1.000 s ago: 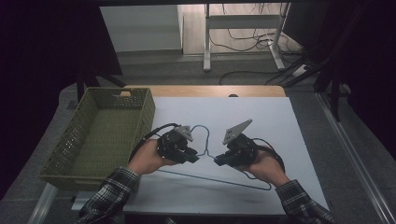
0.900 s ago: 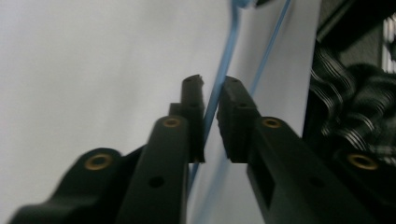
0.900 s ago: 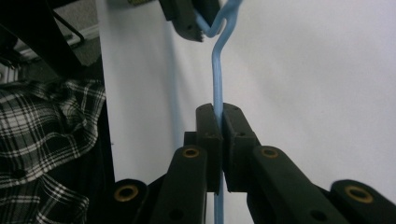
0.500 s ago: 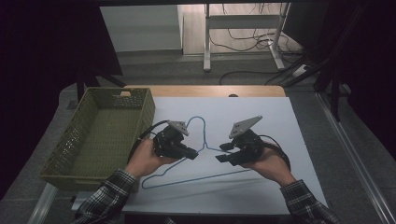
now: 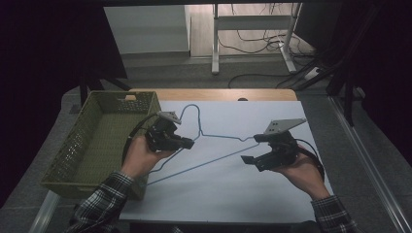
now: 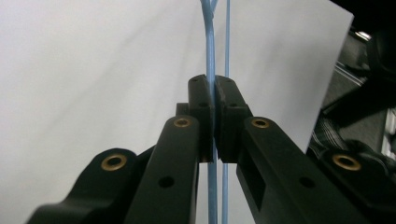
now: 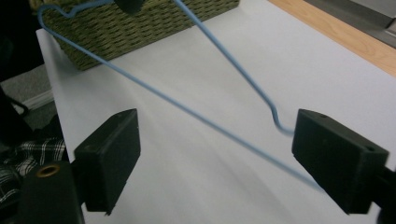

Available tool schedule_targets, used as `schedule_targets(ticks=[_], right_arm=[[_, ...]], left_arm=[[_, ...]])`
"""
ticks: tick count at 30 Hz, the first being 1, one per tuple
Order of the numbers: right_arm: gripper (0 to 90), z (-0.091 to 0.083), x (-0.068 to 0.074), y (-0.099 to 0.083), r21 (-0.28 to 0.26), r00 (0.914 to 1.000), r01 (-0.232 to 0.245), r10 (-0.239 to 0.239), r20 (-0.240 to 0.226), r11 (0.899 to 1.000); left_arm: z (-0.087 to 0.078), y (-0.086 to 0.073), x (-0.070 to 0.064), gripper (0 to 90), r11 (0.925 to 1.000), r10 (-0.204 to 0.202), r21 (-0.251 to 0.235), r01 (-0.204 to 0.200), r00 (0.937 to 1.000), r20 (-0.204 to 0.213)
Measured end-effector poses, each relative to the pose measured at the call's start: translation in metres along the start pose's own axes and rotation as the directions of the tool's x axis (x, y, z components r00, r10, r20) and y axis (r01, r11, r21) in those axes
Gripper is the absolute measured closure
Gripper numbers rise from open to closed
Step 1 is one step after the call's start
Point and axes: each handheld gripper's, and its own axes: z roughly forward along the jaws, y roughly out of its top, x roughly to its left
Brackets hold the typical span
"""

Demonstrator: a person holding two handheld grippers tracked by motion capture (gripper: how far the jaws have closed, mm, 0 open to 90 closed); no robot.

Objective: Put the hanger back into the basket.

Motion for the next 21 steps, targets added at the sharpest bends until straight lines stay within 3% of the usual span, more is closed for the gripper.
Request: schedule_targets(ticks=[6, 12, 21], right_arm=[[9.6, -0.01, -0.001, -0.011, -0.027, 0.9987, -0.051, 0.051, 0.009, 0.998], [6.8, -0.013, -0.003, -0.024, -0.041, 0.9945, -0.102, 0.103, 0.018, 0.994], [2.8, -0.017, -0.005, -0.04, -0.082, 0.9852, -0.169, 0.171, 0.013, 0.982]], left_arm=[[-0.028, 0.008, 0.008, 87.3, 0.9984, -0.046, -0.036, 0.044, 0.9975, -0.054], [-0.061, 0.008, 0.019, 87.3, 0.9932, -0.094, -0.08, 0.085, 0.9886, -0.118], [-0.1, -0.016, 0.049, 87.3, 0.9816, -0.172, -0.121, 0.147, 0.9574, -0.232]])
